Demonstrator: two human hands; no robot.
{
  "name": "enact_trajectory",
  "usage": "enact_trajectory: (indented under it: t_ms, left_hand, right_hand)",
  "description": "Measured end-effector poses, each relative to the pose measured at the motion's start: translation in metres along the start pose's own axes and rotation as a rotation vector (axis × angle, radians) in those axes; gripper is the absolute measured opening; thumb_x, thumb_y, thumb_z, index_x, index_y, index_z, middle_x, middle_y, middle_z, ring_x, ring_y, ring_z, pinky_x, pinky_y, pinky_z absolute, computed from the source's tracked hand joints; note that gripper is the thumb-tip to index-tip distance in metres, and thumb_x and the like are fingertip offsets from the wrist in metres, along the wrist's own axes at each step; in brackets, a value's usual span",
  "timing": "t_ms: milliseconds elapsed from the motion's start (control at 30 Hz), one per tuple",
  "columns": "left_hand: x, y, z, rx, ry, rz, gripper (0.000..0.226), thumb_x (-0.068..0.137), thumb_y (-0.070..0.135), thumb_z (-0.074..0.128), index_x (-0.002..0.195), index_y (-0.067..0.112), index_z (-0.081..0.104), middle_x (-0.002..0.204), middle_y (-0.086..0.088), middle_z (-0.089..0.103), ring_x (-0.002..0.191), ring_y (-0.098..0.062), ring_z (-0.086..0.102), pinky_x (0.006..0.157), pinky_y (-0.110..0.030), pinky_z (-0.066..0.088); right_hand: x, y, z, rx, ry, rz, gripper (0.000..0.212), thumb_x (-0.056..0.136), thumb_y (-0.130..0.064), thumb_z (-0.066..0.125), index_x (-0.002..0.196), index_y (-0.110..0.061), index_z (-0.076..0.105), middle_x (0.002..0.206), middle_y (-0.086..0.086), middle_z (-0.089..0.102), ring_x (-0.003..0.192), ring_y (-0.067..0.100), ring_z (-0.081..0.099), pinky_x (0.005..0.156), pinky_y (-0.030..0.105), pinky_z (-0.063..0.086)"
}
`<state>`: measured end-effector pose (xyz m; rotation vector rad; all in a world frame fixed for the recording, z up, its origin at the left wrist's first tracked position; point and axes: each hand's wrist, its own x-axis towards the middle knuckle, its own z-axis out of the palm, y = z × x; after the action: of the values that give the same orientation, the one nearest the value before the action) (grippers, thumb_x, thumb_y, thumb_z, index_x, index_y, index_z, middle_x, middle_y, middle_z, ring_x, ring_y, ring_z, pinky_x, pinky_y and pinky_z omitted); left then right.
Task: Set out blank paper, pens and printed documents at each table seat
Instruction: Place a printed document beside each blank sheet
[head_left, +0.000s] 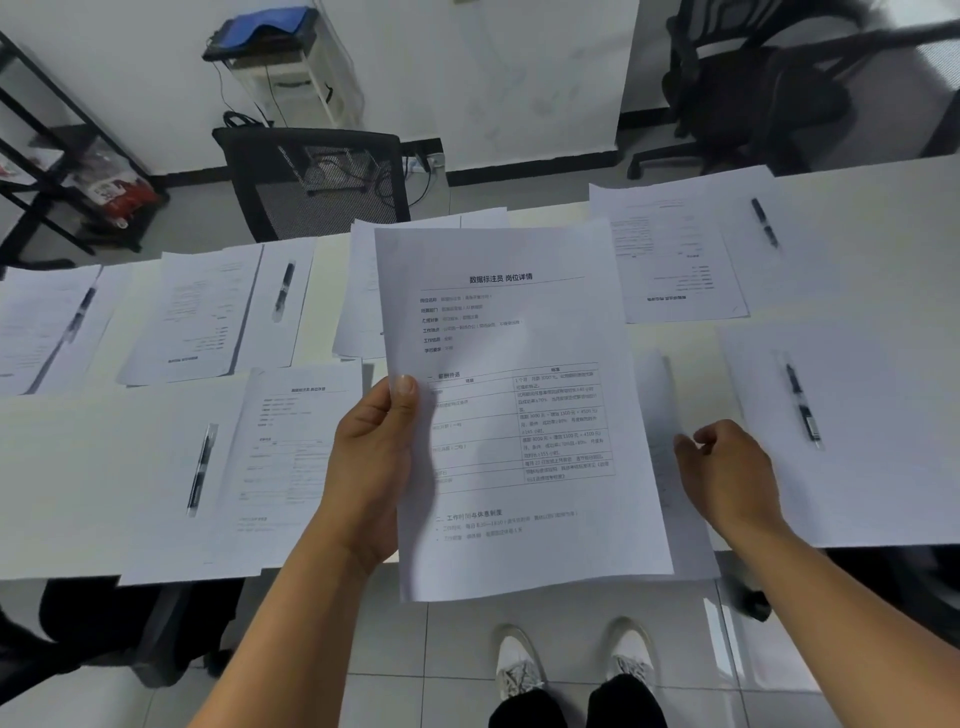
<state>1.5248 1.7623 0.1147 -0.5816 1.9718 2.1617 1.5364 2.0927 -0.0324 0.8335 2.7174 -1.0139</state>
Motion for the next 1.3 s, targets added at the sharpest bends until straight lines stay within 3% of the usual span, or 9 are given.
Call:
enact_trajectory:
  t_ms: [167,300,433,600,800,900,967,1167,1300]
  left_hand:
    - [-0.008,0.014,0.015,-0.001,-0.044,0.014,0.033,0.109,0.047,0.060,0.107,0.024,0.084,0.116,-0.006,0.085,0.102,-0.029,0.083,0.076,-0.035,0.069]
    - [-0.012,0.034,0.039,-0.011,-0.093,0.045,0.042,0.109,0.047,0.059,0.121,0.013,0.079,0.123,-0.008,0.082,0.118,-0.037,0.077,0.105,-0.056,0.062]
    - [-0.013,0.055,0.063,-0.006,-0.155,0.089,0.042,0.110,0.048,0.058,0.122,0.013,0.078,0.126,-0.007,0.082,0.122,-0.037,0.075,0.112,-0.063,0.056]
    - [-0.019,0.082,0.089,-0.003,-0.270,0.168,0.038,0.111,0.049,0.057,0.117,0.021,0.081,0.123,-0.002,0.083,0.117,-0.026,0.079,0.106,-0.048,0.063]
    - [-0.034,0.109,0.108,-0.034,-0.375,0.244,0.037,0.110,0.049,0.057,0.119,0.024,0.082,0.123,0.001,0.083,0.115,-0.019,0.079,0.092,-0.031,0.064]
    - [-0.040,0.117,0.116,-0.059,-0.413,0.265,0.037,0.112,0.044,0.057,0.121,0.017,0.080,0.124,-0.001,0.083,0.117,-0.018,0.078,0.098,-0.029,0.063]
    - [-0.042,0.121,0.122,-0.062,-0.419,0.283,0.040,0.111,0.044,0.058,0.120,0.011,0.079,0.123,0.000,0.082,0.116,-0.017,0.076,0.098,-0.028,0.062]
    - [-0.052,0.128,0.146,-0.114,-0.457,0.289,0.044,0.107,0.049,0.061,0.123,0.013,0.079,0.130,-0.009,0.080,0.128,-0.033,0.074,0.111,-0.048,0.058]
    - [-0.063,0.135,0.174,-0.113,-0.450,0.318,0.033,0.109,0.044,0.061,0.107,0.022,0.085,0.121,-0.005,0.083,0.116,-0.020,0.078,0.095,-0.028,0.063]
  right_hand:
    - [-0.016,-0.003,-0.026,0.070,0.022,0.003,0.029,0.110,-0.031,0.058,0.101,-0.004,0.066,0.102,0.011,0.070,0.094,0.028,0.065,0.077,0.036,0.046]
    - [-0.029,-0.021,-0.062,0.193,0.044,-0.038,0.048,0.112,-0.031,0.054,0.073,-0.002,0.056,0.069,0.010,0.063,0.066,0.022,0.056,0.059,0.031,0.038]
    - [-0.033,-0.056,-0.112,0.419,0.041,-0.042,0.053,0.112,-0.037,0.056,0.065,-0.014,0.052,0.059,-0.003,0.061,0.062,0.016,0.052,0.067,0.033,0.040]
    - [-0.056,-0.103,-0.179,0.708,0.036,-0.105,0.069,0.111,-0.058,0.049,0.079,0.002,0.048,0.075,0.010,0.054,0.071,0.024,0.049,0.072,0.038,0.039]
    - [-0.100,-0.131,-0.237,0.767,0.170,-0.255,0.076,0.112,-0.064,0.036,0.067,-0.007,0.057,0.061,0.001,0.059,0.050,0.010,0.055,0.046,0.015,0.043]
    - [-0.112,-0.136,-0.259,0.812,0.188,-0.306,0.081,0.103,-0.075,0.036,0.096,-0.004,0.075,0.089,0.022,0.076,0.074,0.034,0.071,0.063,0.033,0.057]
    - [-0.119,-0.138,-0.269,0.849,0.199,-0.349,0.081,0.098,-0.072,0.051,0.104,0.007,0.067,0.100,0.040,0.064,0.078,0.041,0.059,0.073,0.045,0.050]
    - [-0.114,-0.129,-0.294,0.745,0.254,-0.362,0.060,0.098,-0.039,0.074,0.105,0.018,0.055,0.108,0.037,0.067,0.077,0.054,0.058,0.074,0.045,0.049]
    - [-0.103,-0.118,-0.317,0.752,0.264,-0.356,0.052,0.102,-0.033,0.073,0.105,0.016,0.056,0.106,0.038,0.065,0.073,0.045,0.057,0.072,0.045,0.050]
